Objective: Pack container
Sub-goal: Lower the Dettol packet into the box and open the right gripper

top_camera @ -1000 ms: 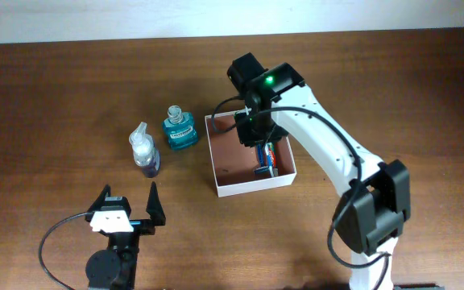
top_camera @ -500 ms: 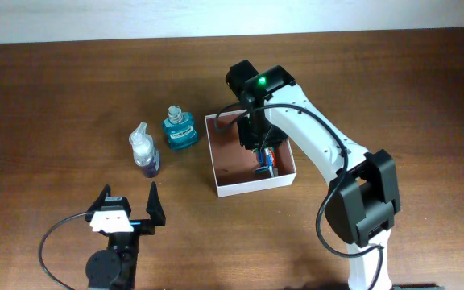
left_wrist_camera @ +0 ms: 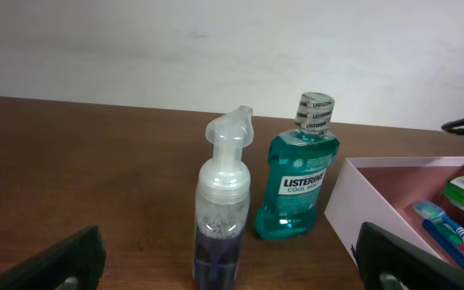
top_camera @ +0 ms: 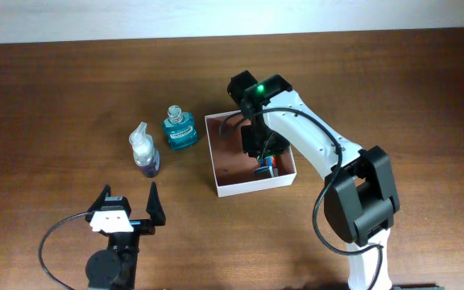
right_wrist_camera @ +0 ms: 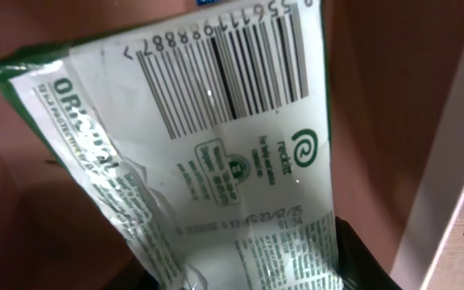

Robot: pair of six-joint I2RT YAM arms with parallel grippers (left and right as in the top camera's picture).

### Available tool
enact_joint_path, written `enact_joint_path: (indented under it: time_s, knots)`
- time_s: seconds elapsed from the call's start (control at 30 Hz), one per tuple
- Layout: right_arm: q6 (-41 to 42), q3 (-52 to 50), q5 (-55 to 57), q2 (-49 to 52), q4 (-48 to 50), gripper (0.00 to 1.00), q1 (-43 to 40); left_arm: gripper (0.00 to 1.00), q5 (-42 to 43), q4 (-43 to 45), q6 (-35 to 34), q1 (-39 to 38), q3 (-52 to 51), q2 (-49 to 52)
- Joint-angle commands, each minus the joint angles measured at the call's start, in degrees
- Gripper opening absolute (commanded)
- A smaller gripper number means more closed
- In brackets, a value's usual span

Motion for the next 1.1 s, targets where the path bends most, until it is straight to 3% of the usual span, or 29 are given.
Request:
enact_joint_path:
  time_s: [0.0, 1.07]
  knots:
    - [2.36, -0.92, 1.55, 0.39, 0.79, 0.09, -1.31, 0.99, -0.85, 0.11, 0.92, 0.28, -0.33, -0.5]
    - [2.16, -5.88, 1.55, 0.39, 7.65, 0.1, -4.17, 0.99, -0.85, 0.09, 0.92, 0.28, -0.33, -0.5]
